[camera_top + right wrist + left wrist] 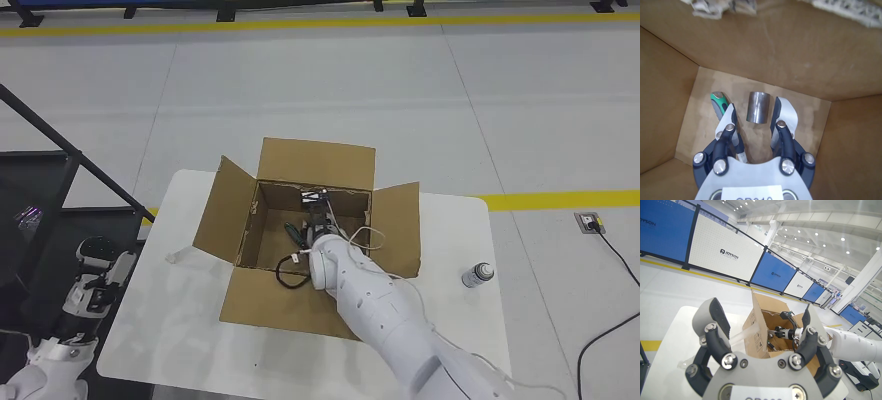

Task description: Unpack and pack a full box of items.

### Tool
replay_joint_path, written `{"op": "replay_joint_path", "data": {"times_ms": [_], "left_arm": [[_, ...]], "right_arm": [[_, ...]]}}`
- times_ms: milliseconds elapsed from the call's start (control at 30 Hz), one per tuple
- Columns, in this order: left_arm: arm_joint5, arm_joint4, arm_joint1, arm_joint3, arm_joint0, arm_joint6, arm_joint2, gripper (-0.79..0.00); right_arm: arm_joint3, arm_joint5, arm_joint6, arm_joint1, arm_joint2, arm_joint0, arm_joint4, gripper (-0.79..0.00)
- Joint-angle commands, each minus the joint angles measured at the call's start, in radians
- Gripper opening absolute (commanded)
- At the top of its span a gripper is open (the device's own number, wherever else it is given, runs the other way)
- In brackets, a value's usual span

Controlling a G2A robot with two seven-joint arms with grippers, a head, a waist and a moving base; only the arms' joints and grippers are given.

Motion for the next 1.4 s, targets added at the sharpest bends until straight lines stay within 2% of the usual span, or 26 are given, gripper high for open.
{"op": "replay_joint_path", "data": {"times_ms": [0, 167, 333, 400, 533, 667, 833, 933, 1000, 1100, 1133, 1200, 1367], "left_arm": [[0.001, 0.004, 0.000, -0.004, -0.001, -0.001, 0.004, 0.000], [0.003, 0.011, -0.001, -0.012, -0.011, -0.011, 0.019, 0.000], [0.005, 0.018, -0.001, -0.017, -0.025, -0.022, 0.037, 0.000], [0.006, 0.021, -0.001, -0.018, -0.030, -0.024, 0.043, 0.000], [0.006, 0.025, -0.001, -0.016, -0.035, -0.024, 0.048, 0.000], [0.008, 0.025, -0.001, -0.014, -0.034, -0.024, 0.048, 0.000], [0.009, 0.024, -0.002, -0.015, -0.034, -0.022, 0.051, 0.000], [0.010, 0.026, -0.002, -0.015, -0.036, -0.025, 0.054, 0.000], [0.010, 0.027, -0.001, -0.014, -0.039, -0.027, 0.056, 0.000], [0.010, 0.025, -0.001, -0.012, -0.049, -0.032, 0.064, 0.000], [0.010, 0.026, -0.001, -0.011, -0.053, -0.033, 0.067, 0.000], [0.011, 0.026, -0.001, -0.009, -0.061, -0.039, 0.073, 0.000], [0.015, 0.031, 0.000, -0.001, -0.085, -0.059, 0.095, 0.000]], "right_arm": [[-0.021, -0.014, -0.022, 0.006, 0.007, -0.005, -0.002, -0.283], [-0.111, -0.038, -0.085, 0.035, 0.034, -0.030, -0.019, -0.234], [-0.283, -0.017, -0.087, 0.083, 0.067, -0.087, -0.083, -0.200], [-0.406, 0.007, -0.064, 0.111, 0.087, -0.136, -0.131, -0.200], [-0.737, 0.052, 0.044, 0.181, 0.152, -0.285, -0.276, -0.182], [-1.102, 0.029, 0.203, 0.250, 0.252, -0.472, -0.445, -0.163], [-1.372, 0.066, 0.217, 0.285, 0.367, -0.623, -0.549, -0.151], [-1.512, 0.101, 0.204, 0.300, 0.458, -0.703, -0.577, -0.197], [-1.598, 0.127, 0.210, 0.309, 0.526, -0.757, -0.604, -0.163], [-1.691, 0.161, 0.249, 0.321, 0.621, -0.824, -0.652, -0.142], [-1.711, 0.165, 0.278, 0.325, 0.651, -0.841, -0.666, -0.114], [-1.743, 0.182, 0.334, 0.331, 0.713, -0.864, -0.698, -0.009], [-1.759, 0.118, 0.577, 0.349, 0.848, -0.909, -0.730, 0.000]]}}
